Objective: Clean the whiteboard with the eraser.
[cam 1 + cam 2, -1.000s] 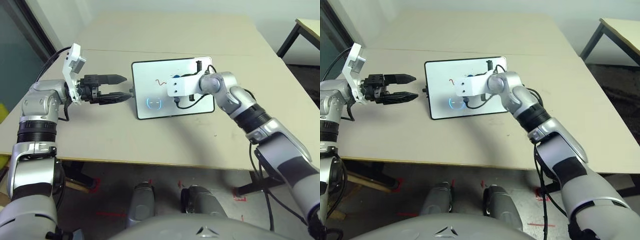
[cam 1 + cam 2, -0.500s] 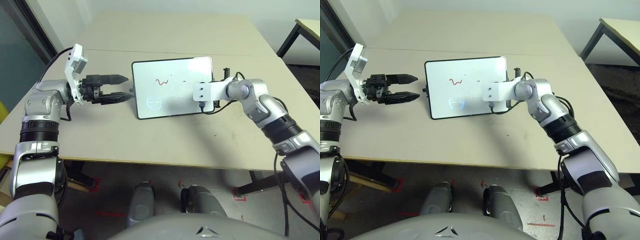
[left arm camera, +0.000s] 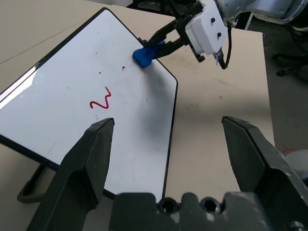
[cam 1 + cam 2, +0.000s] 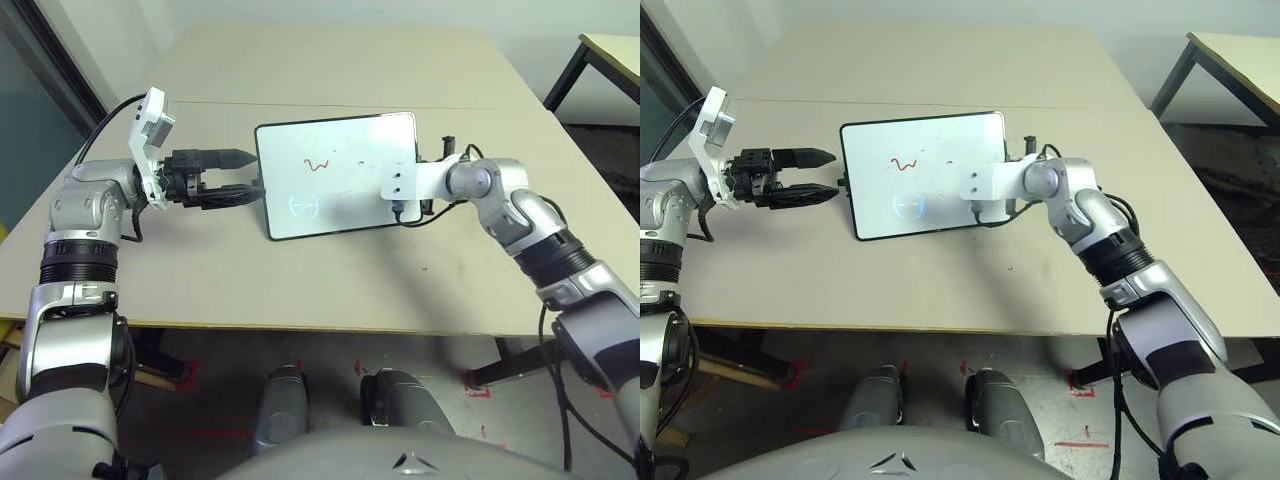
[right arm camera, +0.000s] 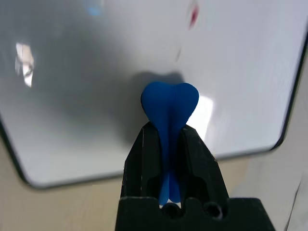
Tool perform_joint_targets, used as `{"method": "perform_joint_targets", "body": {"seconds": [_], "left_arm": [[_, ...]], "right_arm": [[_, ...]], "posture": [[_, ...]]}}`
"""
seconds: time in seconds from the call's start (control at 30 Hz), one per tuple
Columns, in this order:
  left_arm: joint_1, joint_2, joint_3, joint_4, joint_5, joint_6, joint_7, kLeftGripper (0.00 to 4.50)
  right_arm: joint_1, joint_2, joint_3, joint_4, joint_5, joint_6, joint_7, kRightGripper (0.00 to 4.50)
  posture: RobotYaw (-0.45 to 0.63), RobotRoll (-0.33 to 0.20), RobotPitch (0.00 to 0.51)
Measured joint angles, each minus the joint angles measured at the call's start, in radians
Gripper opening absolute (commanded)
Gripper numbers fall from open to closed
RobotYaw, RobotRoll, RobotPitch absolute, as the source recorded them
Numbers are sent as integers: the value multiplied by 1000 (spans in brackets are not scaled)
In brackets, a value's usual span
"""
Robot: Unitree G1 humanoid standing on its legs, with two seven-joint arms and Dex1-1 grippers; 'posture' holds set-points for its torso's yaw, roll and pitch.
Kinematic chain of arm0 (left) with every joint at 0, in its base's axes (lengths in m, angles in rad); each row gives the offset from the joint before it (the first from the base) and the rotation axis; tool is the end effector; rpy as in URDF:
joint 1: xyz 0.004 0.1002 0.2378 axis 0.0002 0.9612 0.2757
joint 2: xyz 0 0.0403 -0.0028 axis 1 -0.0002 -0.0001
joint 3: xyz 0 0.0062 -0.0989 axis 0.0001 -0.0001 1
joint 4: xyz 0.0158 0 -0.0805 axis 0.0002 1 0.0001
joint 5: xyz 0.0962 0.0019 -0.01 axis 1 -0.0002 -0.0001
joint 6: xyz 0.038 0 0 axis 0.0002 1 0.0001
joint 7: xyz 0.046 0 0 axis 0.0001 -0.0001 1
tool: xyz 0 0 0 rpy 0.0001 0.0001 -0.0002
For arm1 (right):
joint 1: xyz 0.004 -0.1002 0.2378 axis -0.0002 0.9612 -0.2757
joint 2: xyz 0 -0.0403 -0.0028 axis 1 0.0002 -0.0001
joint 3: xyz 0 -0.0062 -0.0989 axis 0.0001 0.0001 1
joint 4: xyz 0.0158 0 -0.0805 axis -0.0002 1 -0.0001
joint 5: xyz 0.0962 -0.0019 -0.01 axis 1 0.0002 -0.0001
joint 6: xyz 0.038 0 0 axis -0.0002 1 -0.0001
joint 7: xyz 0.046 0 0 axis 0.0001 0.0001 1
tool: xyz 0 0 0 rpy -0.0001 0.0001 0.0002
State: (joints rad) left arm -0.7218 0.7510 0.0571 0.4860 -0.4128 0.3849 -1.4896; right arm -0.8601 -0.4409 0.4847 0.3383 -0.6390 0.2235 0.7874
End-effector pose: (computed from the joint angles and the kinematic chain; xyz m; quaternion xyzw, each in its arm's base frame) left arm 0.2979 0.2951 0.1986 0.0504 0.0776 -0.5780 0.8108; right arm 0.3200 -0.1260 0.1843 -0.6226 0.0757 0.3376 0.7019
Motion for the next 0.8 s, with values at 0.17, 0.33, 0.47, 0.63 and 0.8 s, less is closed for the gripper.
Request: {"method": "perform_joint_targets", "body": {"seconds": [0.17,0.33,0.47,0.63,0.8], "left_arm": [[4,2,2,-6,-1,4,1,4500],[29,8,5,-20,-5,12,6,4500],[35,13,13,-45,-14,23,15,4500],[57,28,23,-51,-19,33,21,4500],[64,56,23,-50,-19,35,21,4500]], "right_arm": [[-70,79,18,72,-9,-21,-30,296],[-127,140,31,155,-14,-52,-67,296],[-146,166,38,179,-12,-65,-80,296],[-142,153,9,131,36,-41,-40,296],[-123,134,-49,-6,109,30,17,296]], "posture": [[266,0,43],[280,0,43],[287,0,42],[288,0,43],[280,0,46]]}}
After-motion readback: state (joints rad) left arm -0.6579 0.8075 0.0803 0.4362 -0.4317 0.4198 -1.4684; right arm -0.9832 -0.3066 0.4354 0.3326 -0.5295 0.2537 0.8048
